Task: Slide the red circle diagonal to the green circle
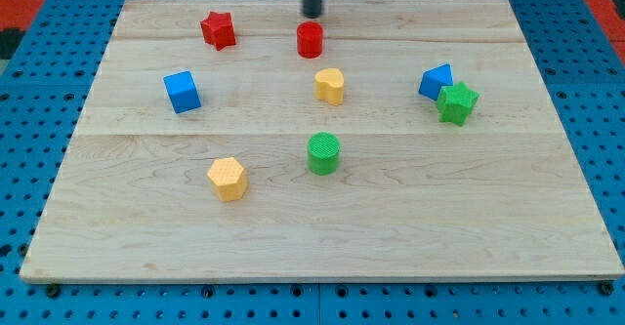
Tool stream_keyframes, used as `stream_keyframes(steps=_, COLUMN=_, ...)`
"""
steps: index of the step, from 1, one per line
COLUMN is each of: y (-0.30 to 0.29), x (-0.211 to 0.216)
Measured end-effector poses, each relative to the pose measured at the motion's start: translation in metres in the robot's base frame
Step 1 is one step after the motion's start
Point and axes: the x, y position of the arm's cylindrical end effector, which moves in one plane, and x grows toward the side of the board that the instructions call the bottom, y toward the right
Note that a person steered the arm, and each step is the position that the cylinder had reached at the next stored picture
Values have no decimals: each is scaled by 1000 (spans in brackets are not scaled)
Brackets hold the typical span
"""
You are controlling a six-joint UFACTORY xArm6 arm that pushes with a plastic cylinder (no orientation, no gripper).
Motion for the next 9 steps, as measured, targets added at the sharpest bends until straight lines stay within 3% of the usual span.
stream_keyframes(steps=1, y=-5, x=61)
stream_keyframes(steps=2, y=44, x=97)
stream_keyframes(steps=4, y=-15, x=35)
stream_keyframes(steps=5, y=25, x=27)
stream_keyframes(steps=7, y=103, x=100)
stream_keyframes(steps=8, y=125, x=115)
stream_keyframes(steps=9, y=103, x=76)
